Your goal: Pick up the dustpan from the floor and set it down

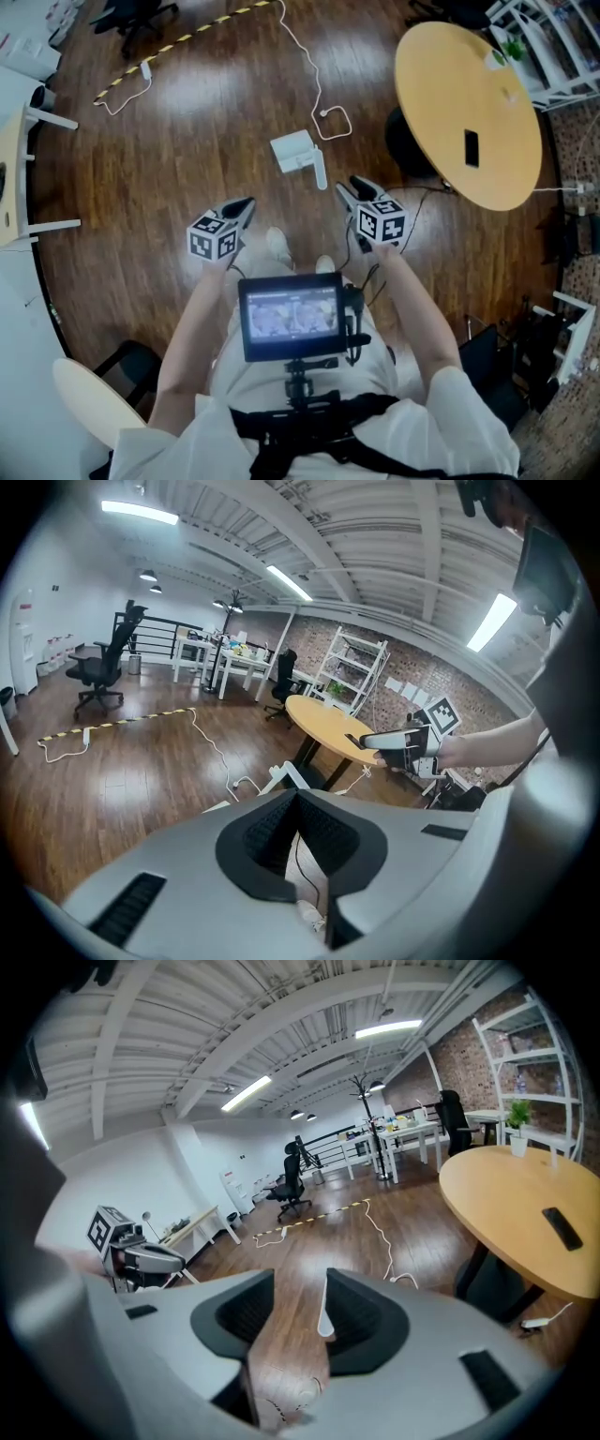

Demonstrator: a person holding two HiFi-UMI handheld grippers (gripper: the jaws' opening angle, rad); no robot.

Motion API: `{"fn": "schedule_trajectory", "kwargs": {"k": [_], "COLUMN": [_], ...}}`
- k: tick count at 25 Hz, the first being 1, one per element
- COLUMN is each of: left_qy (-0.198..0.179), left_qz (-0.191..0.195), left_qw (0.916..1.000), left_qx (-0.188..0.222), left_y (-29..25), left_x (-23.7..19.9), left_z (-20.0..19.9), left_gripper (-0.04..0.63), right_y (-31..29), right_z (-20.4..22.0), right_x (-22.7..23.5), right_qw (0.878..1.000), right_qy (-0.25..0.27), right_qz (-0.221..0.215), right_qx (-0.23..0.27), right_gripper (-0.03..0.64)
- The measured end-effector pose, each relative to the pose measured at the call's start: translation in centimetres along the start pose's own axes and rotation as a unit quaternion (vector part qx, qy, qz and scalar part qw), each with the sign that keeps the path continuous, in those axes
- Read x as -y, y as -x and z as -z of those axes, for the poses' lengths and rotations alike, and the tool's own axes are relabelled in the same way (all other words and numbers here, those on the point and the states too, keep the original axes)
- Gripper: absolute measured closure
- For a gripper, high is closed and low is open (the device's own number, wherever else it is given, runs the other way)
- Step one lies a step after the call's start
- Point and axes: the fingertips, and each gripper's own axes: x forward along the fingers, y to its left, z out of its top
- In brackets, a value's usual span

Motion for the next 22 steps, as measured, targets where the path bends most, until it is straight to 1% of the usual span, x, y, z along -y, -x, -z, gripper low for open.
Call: {"fn": "schedule_trajectory", "kwargs": {"k": [8,10,13,18,22], "left_qy": [-0.023,-0.027,-0.028,-0.027,-0.026], "left_qz": [0.036,0.043,0.050,0.058,0.059], "left_qw": [0.9990,0.9985,0.9982,0.9978,0.9978], "left_qx": [-0.016,-0.017,-0.018,-0.017,-0.016], "left_y": [-1.5,-1.8,-2.1,-2.3,-2.4], "left_x": [-3.5,-3.4,-3.2,-5.4,-5.7], "left_z": [-1.4,-1.6,-1.8,-2.0,-1.9], "left_gripper": [0.601,0.601,0.601,0.601,0.601], "right_y": [-1.9,-1.8,-1.7,-3.8,-3.9], "right_z": [0.0,0.4,0.9,0.9,0.5], "right_x": [0.9,1.1,1.5,1.3,1.2], "right_qw": [0.999,0.999,0.998,0.997,0.997], "right_qy": [-0.023,-0.026,-0.031,-0.038,-0.038], "right_qz": [0.040,0.045,0.054,0.066,0.066], "right_qx": [0.001,0.000,-0.004,-0.008,-0.008], "right_gripper": [0.431,0.431,0.431,0.431,0.431]}}
